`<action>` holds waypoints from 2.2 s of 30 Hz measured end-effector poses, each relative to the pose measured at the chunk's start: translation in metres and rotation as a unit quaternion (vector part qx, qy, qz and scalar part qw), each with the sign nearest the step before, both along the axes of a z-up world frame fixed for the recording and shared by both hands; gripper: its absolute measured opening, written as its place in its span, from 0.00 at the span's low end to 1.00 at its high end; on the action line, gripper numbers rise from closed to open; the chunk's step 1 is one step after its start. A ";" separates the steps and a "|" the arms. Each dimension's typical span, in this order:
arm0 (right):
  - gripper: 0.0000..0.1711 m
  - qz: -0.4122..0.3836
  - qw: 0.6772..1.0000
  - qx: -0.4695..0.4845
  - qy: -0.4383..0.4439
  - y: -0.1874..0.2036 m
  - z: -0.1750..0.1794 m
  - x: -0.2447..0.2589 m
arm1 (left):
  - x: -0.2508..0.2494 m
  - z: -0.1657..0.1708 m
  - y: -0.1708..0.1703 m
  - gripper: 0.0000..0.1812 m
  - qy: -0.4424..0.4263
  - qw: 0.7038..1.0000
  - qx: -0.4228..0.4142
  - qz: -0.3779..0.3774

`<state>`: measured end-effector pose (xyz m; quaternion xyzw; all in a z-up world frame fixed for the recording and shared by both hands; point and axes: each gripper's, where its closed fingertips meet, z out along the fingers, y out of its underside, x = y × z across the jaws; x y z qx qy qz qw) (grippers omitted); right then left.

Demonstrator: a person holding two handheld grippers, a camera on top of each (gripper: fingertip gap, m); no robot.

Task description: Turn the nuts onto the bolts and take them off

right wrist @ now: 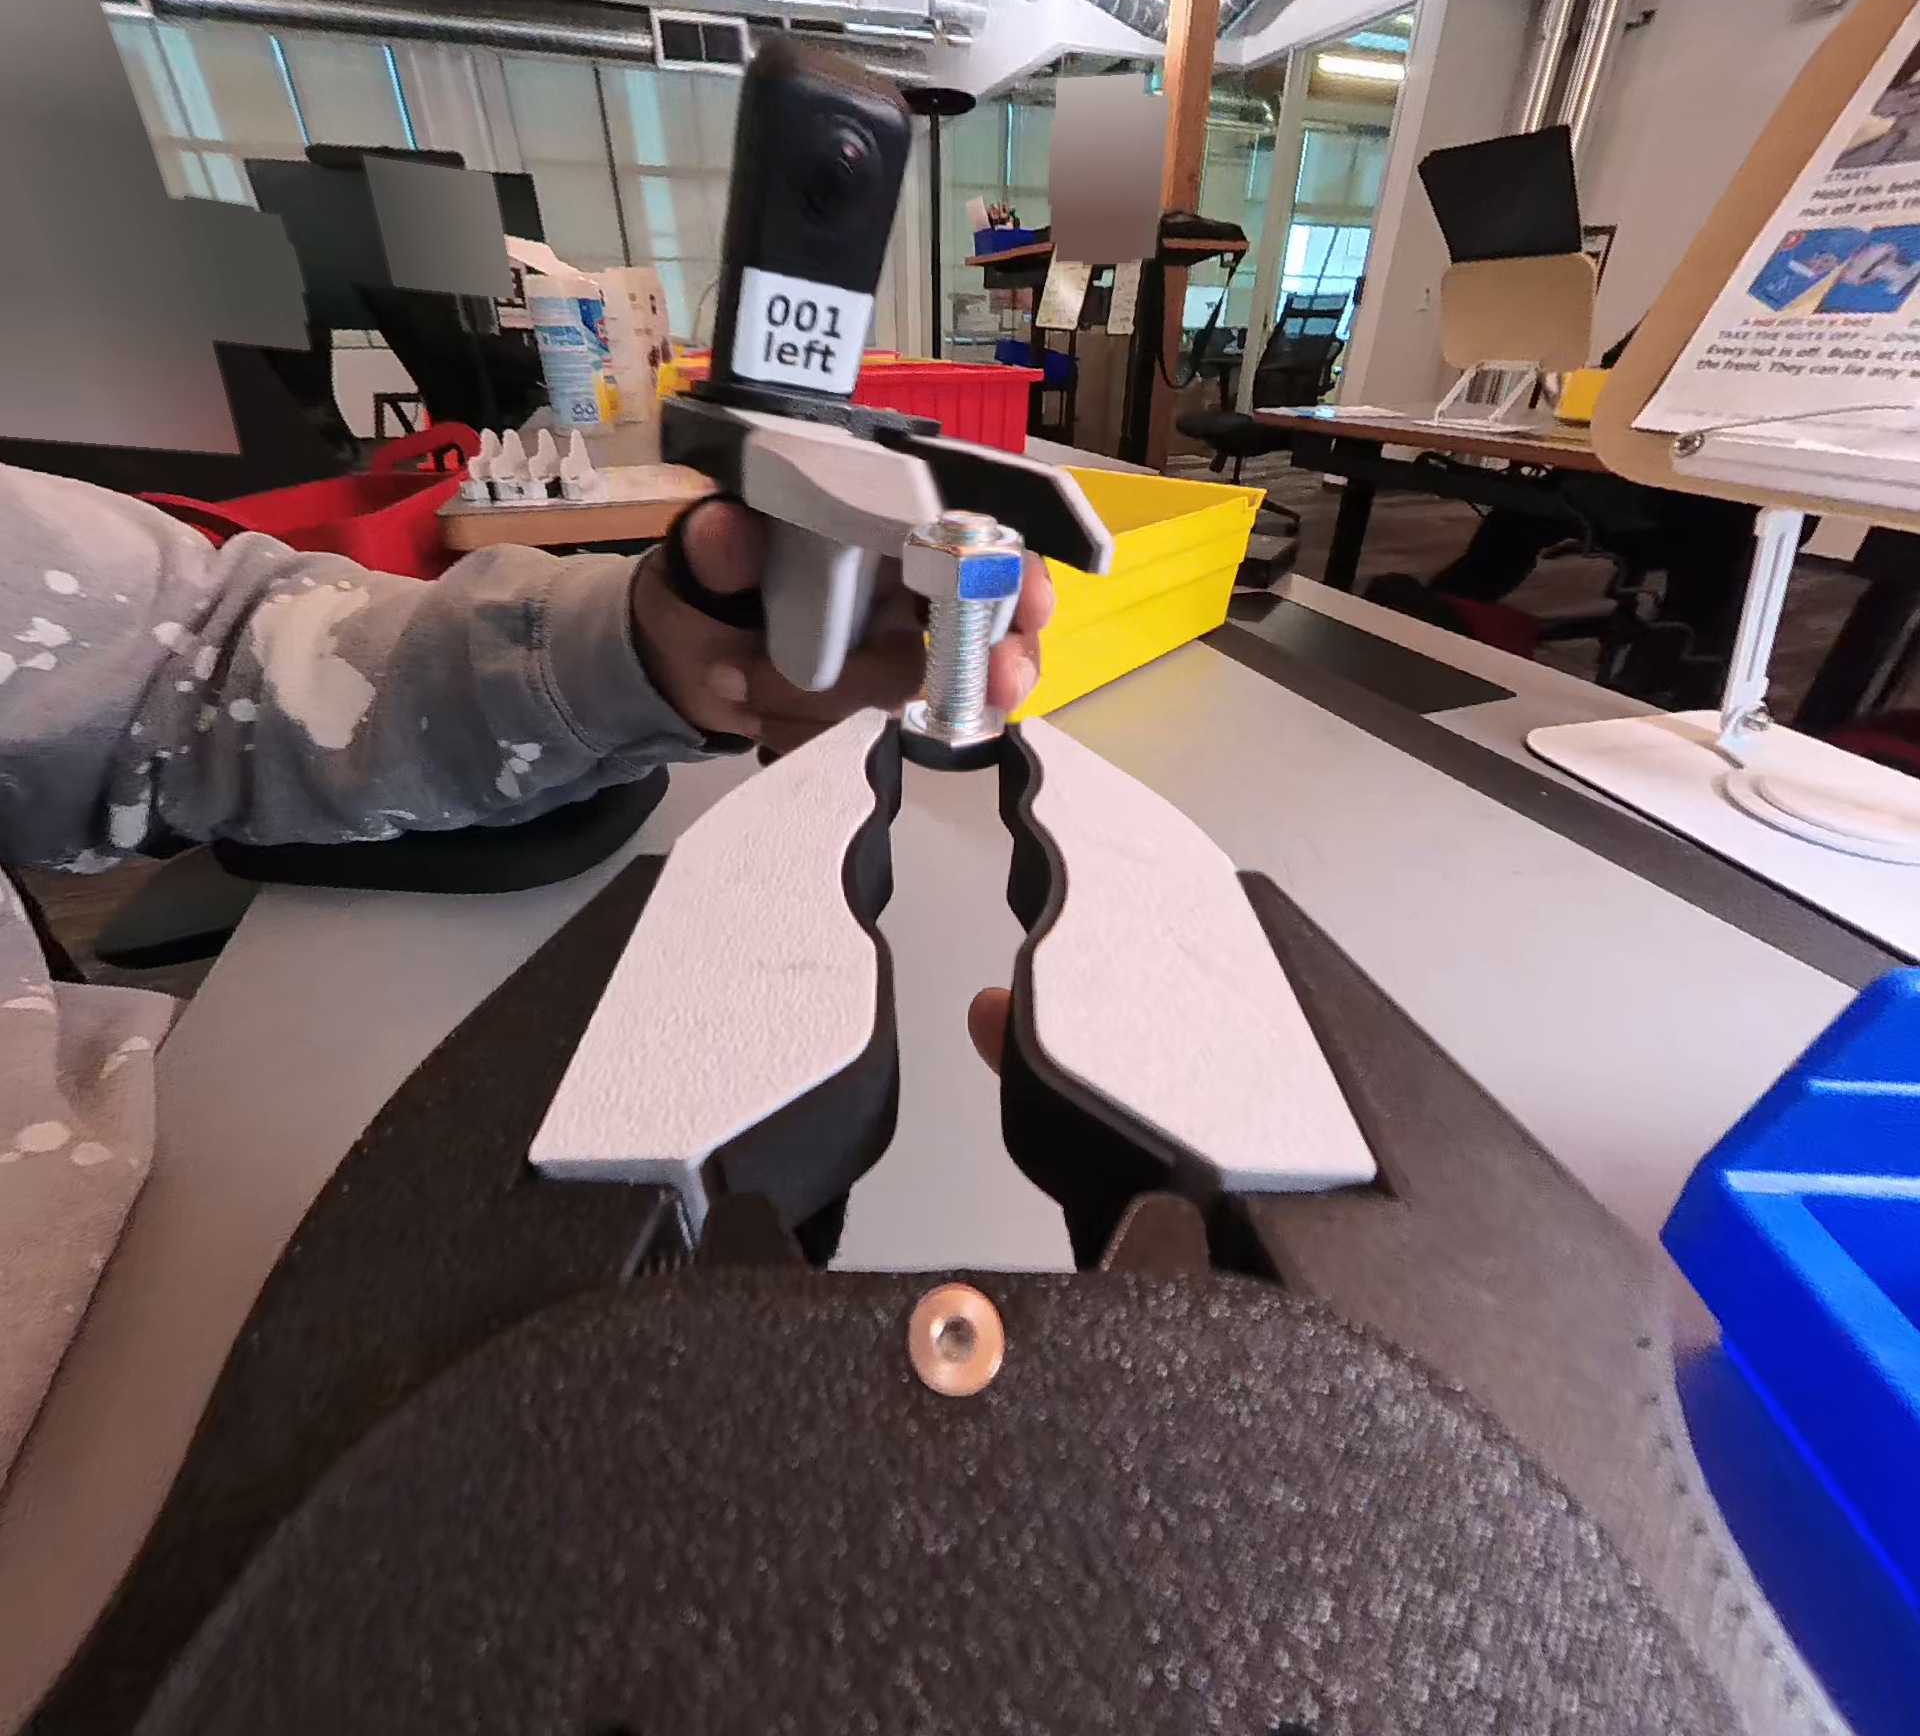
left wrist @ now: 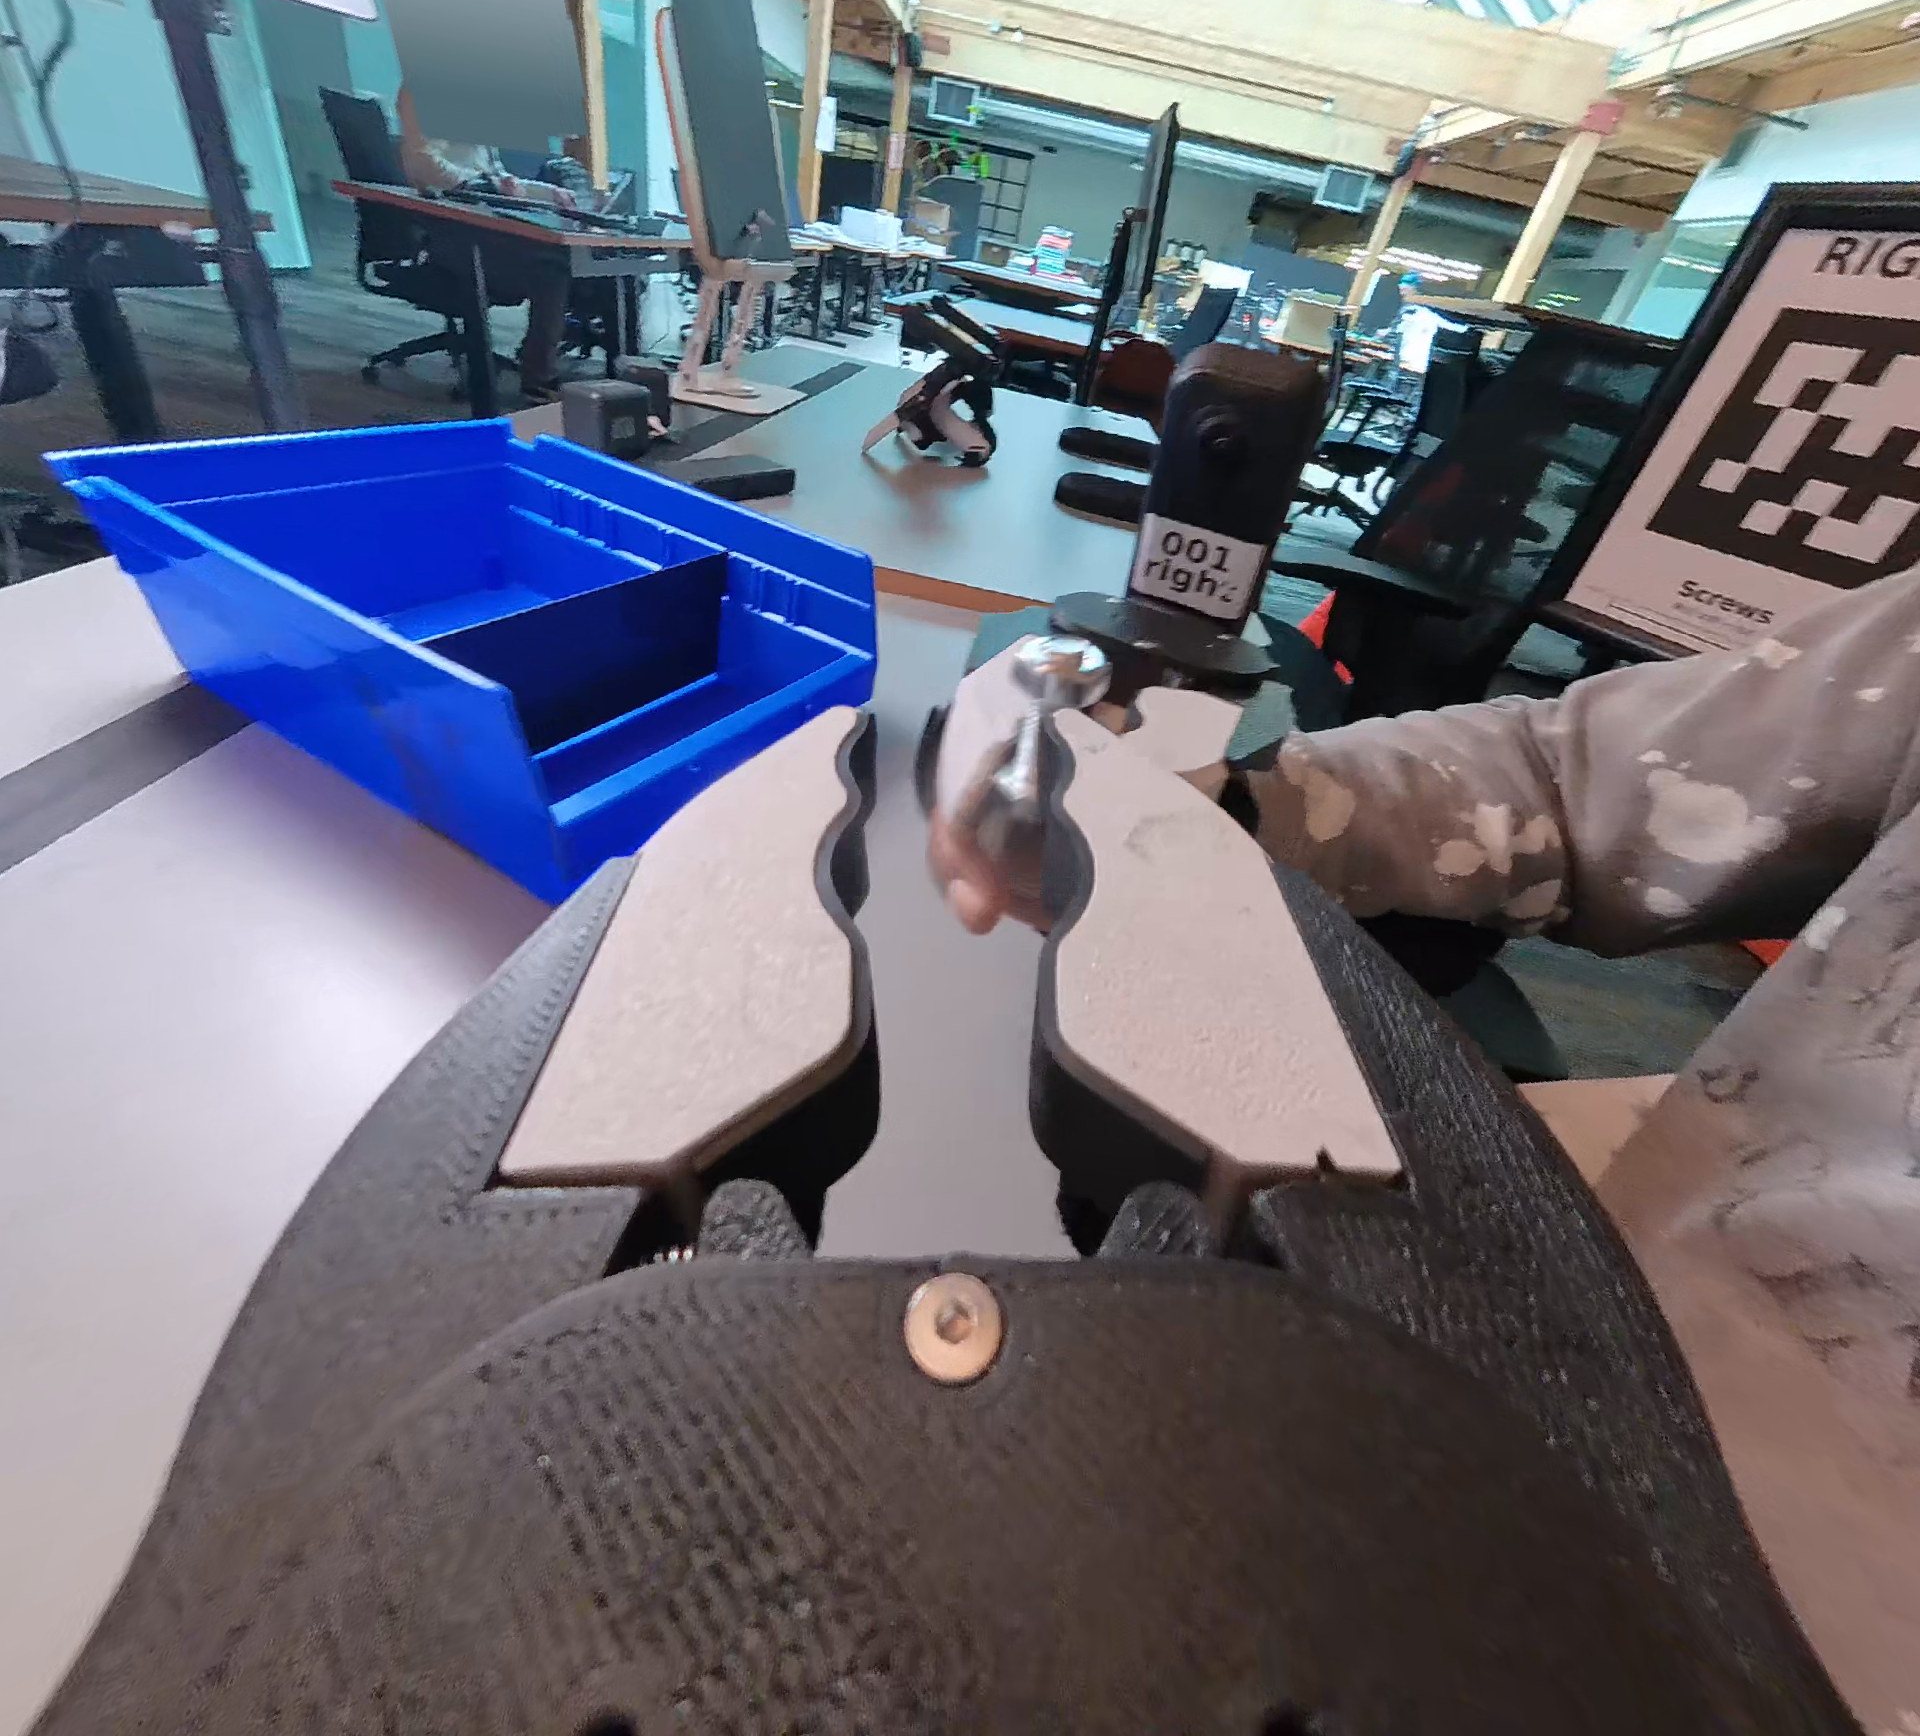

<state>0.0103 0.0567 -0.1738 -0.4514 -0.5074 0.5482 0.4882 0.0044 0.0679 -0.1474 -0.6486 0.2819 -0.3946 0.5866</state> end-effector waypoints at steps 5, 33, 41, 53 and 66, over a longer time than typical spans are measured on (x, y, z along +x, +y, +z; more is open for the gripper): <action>0.10 -0.014 1.000 0.009 -0.017 0.000 -0.006 -0.004 | 0.015 -0.002 -0.003 0.17 0.006 1.000 -0.007 -0.005; 0.10 -0.021 1.000 -0.001 -0.002 0.003 -0.001 -0.002 | 0.010 -0.002 0.003 0.15 0.018 0.999 -0.021 0.027; 0.10 -0.021 1.000 -0.002 -0.001 0.005 -0.001 -0.002 | 0.004 0.001 0.003 0.19 0.009 0.999 -0.023 0.031; 0.10 -0.028 1.000 -0.003 0.000 0.007 0.000 -0.001 | -0.002 -0.003 0.010 0.18 0.030 0.997 -0.025 0.063; 0.10 -0.035 0.999 -0.001 -0.002 0.010 0.000 0.000 | -0.006 -0.005 0.013 0.19 0.038 0.996 -0.034 0.079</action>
